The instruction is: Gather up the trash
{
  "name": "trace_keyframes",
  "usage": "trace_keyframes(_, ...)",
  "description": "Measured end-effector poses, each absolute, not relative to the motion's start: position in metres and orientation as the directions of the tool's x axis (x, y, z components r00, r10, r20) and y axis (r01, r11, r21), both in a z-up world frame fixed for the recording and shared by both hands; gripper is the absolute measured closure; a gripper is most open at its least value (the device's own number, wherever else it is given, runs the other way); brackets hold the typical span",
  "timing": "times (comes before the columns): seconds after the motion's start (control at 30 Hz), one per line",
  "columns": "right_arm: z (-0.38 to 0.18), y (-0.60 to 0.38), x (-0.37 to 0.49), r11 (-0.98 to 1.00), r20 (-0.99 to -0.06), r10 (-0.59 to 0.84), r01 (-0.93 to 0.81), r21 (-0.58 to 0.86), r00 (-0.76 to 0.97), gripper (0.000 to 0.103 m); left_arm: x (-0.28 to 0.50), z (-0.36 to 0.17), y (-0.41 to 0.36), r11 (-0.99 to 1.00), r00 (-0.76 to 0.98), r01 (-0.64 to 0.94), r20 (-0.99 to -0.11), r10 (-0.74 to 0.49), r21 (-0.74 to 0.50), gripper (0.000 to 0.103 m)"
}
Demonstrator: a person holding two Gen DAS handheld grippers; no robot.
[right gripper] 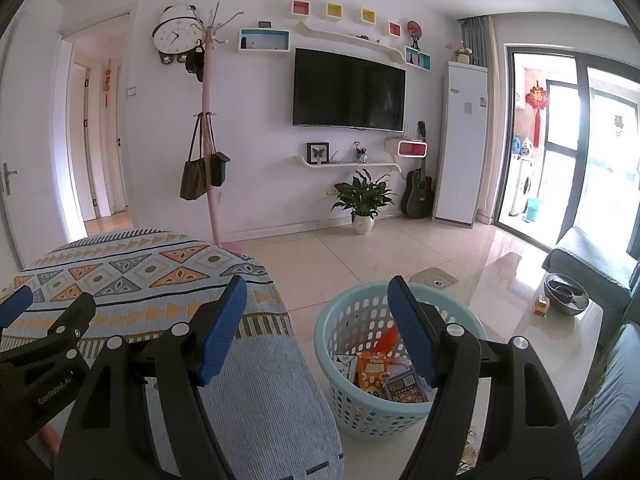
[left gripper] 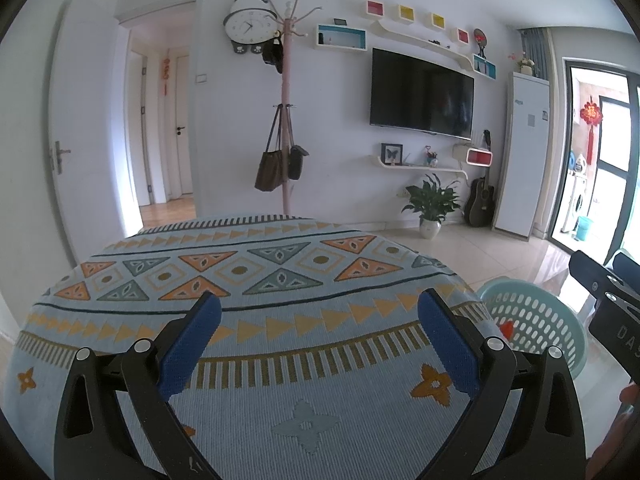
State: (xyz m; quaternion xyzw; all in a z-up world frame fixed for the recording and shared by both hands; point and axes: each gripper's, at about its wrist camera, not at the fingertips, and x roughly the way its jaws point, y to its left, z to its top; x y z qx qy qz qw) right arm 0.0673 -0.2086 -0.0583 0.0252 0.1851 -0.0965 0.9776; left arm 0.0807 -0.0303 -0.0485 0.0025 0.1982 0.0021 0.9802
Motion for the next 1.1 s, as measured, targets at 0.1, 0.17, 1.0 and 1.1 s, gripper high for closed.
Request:
trace_keyframes(0.1,-0.0586,-0.2088,0.0668,0.980,-0.366,-0.179,0.197,0.012,0.913,0.034,0.0813,-0.0484,-0.0305,1.000,0.921,-0.004,-0.390,0.006,0.006,0.007)
trace_keyframes(0.17,-0.0583,-0.2080,0.0676,0.980,-0.367,-0.178,0.197,0.014,0.913,0.034,0.0814,-0.0484,-0.0304,1.000,0.921,-0.003,-0.390,0.005,0.005,0.007)
trace_keyframes(1.0,-0.0571,-0.2114,0.0670,0.983,-0.361,-0.175,0.184,-0.007,0.916,0.034,0.0809,-0.0486,-0.0311,1.000,0.920,0.000,-0.391,0.003,0.007,0.007)
trace_keyframes(1.1,-0.0573,-0.2117,0.0669,0.983,-0.362,-0.174,0.184,-0.005,0.916,0.034,0.0810,-0.0485,-0.0319,1.000,0.922,0.001,-0.388,0.003,0.011,0.008)
